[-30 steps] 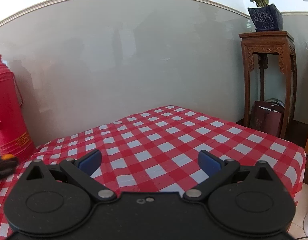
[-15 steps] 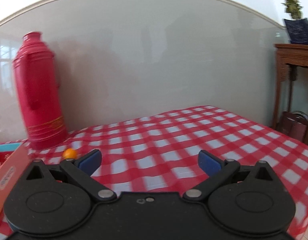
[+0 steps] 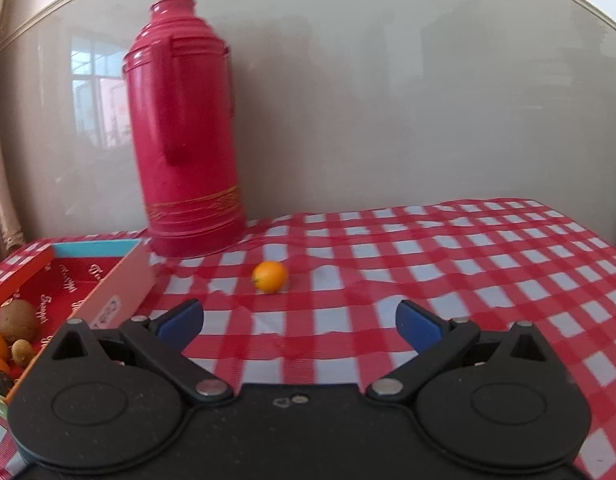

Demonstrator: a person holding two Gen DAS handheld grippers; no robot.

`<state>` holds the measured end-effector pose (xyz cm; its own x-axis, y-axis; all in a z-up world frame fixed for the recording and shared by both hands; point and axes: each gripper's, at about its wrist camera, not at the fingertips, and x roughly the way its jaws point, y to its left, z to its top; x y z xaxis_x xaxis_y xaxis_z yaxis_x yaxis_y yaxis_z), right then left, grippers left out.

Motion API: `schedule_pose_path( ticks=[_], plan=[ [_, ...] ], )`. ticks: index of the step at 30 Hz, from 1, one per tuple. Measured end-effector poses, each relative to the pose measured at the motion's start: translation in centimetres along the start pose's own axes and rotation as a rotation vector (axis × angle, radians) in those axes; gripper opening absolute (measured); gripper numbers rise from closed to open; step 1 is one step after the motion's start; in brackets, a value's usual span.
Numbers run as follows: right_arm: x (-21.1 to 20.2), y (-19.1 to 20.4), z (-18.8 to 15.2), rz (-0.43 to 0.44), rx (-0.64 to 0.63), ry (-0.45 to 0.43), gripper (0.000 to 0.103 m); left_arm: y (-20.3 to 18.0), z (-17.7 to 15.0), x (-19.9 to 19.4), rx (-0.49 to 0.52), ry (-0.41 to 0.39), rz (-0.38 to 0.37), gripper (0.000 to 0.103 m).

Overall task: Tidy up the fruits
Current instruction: 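Carry the orange with the left gripper into the box and open, then move the right gripper to the small tangerine and close on it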

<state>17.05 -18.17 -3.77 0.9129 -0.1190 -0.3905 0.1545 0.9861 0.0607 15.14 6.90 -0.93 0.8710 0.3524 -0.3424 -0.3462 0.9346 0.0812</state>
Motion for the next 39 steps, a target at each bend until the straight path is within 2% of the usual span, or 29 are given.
schedule_pose_path(
  ticks=[3,8,11,17,23,25,27,31,36,39],
  plan=[
    [1.1,1.0,0.2,0.026,-0.005,0.02,0.097,2.7,-0.1,-0.8,-0.027,-0.005,0.012,0.103],
    [3.1,1.9,0.7,0.025,-0.015,0.048,0.097,8.4,-2.3,-1.8,-0.148,-0.039,0.029,0.103],
    [4.7,2.2,1.0,0.009,-0.016,0.077,0.096,10.7,-3.0,-1.1,-0.252,0.006,0.012,0.103],
    [8.0,3.1,1.7,-0.001,-0.039,0.137,0.089,12.9,-4.1,-0.9,-0.318,-0.015,0.117,0.103],
    [11.3,2.7,2.5,0.018,-0.009,0.199,0.064,14.1,-4.7,-0.6,-0.342,0.016,0.146,0.103],
    [11.9,2.6,2.7,0.018,-0.01,0.207,0.05,14.1,-4.8,-0.9,-0.333,0.008,0.151,0.103],
    [12.5,2.8,2.9,0.022,-0.02,0.217,0.043,14.1,-4.8,-0.8,-0.326,0.009,0.151,0.103],
    [13.3,3.3,2.8,0.009,-0.055,0.235,0.015,14.1,-4.8,-0.8,-0.314,0.022,0.165,0.103],
    [12.7,4.2,2.6,0.019,-0.093,0.207,0.003,14.7,-4.9,-0.6,-0.329,0.037,0.179,0.103],
    [11.3,5.0,2.7,0.037,-0.126,0.164,0.003,15.1,-5.0,-0.5,-0.347,0.047,0.184,0.103]
  ],
)
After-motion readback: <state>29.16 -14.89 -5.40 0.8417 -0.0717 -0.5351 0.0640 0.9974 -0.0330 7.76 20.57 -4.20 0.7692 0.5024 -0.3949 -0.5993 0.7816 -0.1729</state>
